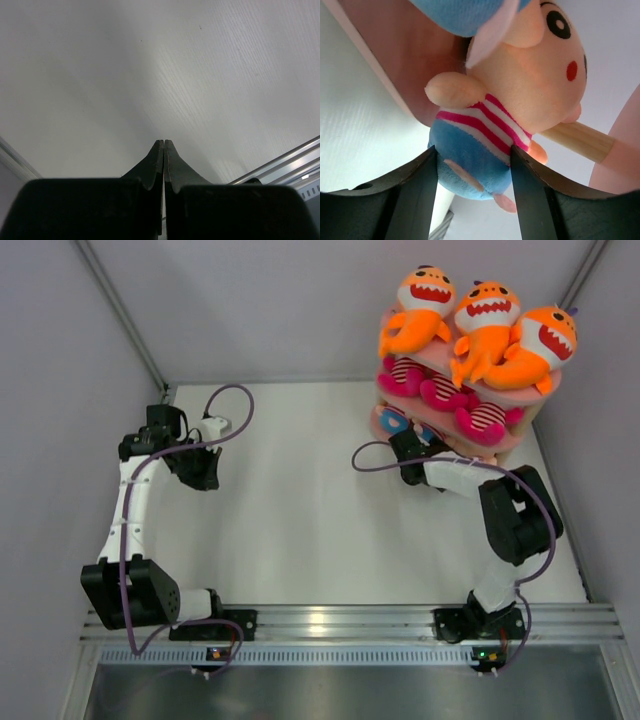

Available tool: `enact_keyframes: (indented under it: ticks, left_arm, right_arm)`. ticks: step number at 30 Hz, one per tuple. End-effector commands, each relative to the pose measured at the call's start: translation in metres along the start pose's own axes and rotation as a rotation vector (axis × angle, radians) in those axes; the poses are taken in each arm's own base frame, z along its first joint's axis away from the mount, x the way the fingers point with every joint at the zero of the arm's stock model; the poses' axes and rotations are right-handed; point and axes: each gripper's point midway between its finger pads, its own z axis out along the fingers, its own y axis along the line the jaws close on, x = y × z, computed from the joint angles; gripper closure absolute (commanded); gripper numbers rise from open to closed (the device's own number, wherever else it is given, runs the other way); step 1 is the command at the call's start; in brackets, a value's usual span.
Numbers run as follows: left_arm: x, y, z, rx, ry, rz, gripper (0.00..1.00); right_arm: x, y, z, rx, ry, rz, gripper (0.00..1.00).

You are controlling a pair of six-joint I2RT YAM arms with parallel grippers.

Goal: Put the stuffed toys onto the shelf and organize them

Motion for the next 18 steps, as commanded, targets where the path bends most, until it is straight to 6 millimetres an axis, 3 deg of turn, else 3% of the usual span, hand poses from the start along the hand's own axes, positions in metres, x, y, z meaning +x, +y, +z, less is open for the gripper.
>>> enact_keyframes:
  ticks: [1,12,18]
  left_arm:
    - [-0.006,0.001,-0.006,-0.013,-0.030,0.010,1.00]
    - [0.000,0.001,-0.013,-0.053,-0.032,0.023,1.00]
    - [0.003,0.003,-0.012,-0.057,-0.022,0.020,1.00]
  right_arm:
    - [-0.007,-0.012,-0.020,-0.016,-0.080,0.098,0.42]
    - [-0.011,-0.001,-0.015,-0.054,-0.116,0.094,0.34]
    - [-0.018,-0.003,-0.027,-0.104,-0.189,0.150,0.31]
